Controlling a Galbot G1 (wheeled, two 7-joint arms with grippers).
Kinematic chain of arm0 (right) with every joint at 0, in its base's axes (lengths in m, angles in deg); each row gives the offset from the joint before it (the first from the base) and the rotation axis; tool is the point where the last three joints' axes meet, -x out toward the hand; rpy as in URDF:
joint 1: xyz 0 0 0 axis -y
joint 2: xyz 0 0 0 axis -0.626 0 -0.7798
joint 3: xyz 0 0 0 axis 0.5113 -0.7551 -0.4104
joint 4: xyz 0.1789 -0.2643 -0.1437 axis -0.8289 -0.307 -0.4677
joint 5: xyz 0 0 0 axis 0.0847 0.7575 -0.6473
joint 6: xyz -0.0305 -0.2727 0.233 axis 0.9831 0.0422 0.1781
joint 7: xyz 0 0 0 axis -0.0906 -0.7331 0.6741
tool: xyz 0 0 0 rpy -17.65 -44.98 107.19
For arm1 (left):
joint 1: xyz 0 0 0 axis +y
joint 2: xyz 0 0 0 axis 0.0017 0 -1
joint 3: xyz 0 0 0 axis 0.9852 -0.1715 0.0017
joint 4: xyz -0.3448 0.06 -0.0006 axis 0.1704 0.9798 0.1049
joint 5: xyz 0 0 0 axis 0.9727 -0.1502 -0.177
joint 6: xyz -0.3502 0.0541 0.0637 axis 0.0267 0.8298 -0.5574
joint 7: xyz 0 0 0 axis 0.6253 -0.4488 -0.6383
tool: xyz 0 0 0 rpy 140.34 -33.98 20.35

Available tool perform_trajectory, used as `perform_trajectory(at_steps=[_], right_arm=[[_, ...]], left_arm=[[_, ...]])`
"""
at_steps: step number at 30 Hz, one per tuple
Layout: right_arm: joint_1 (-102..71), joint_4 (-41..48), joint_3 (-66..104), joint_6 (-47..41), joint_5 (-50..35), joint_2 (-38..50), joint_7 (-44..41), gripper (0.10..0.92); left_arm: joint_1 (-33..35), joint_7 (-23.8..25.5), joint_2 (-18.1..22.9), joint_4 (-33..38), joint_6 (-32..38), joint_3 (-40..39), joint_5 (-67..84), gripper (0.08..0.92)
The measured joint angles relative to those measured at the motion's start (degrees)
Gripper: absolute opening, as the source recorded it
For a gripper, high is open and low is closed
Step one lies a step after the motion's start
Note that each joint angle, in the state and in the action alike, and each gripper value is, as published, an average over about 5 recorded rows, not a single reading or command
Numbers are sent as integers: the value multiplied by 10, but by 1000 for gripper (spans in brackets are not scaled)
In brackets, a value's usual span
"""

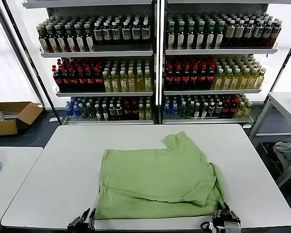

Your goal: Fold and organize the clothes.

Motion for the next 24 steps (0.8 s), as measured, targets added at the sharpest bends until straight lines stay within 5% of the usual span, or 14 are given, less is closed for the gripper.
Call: perform_trajectory(at_steps=[13,18,24], right_arm=[[46,-55,56,7,-35,11,4,771],[139,-22,65,15,-71,26,-12,820],[290,65,17,11,-116,68,-78,823]], left_arm=[[-22,-2,16,55,10,11,-8,668],[-83,2,12,44,28,19,23,795],[-190,17,-3,-20,35,15,54,822]])
